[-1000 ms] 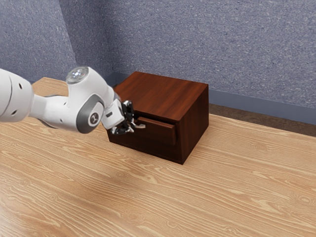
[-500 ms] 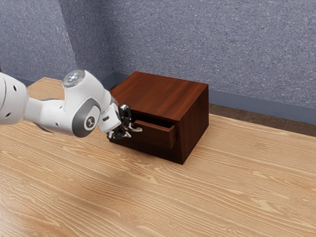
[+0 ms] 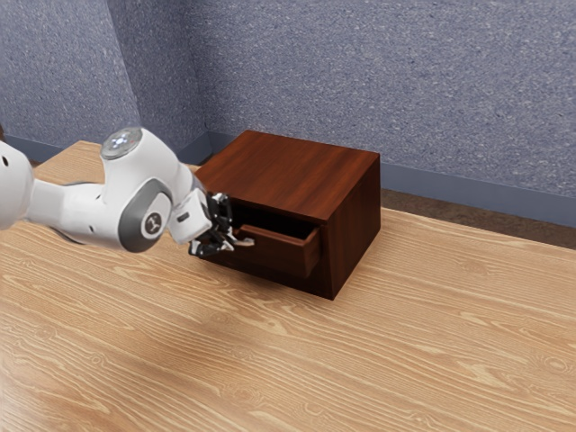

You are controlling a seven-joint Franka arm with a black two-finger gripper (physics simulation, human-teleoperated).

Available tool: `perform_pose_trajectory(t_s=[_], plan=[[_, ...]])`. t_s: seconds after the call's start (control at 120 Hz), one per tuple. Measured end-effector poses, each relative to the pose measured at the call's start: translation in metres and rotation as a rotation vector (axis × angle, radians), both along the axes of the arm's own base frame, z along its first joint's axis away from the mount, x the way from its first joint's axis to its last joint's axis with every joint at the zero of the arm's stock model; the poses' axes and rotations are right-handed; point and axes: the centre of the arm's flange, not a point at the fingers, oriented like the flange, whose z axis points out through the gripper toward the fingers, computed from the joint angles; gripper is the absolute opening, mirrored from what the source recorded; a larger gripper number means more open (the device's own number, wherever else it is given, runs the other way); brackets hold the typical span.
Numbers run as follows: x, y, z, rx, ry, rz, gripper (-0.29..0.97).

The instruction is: Pull the drawer handle with one arm to open the drawer

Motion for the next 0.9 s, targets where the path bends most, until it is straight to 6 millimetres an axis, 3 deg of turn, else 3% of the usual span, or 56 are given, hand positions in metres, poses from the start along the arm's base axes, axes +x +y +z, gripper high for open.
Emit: perform_pose_trajectory(t_s=[0.9], plan=[[-0.036,0.005,0.002,-0.034,0.025,0.000,-0.02]])
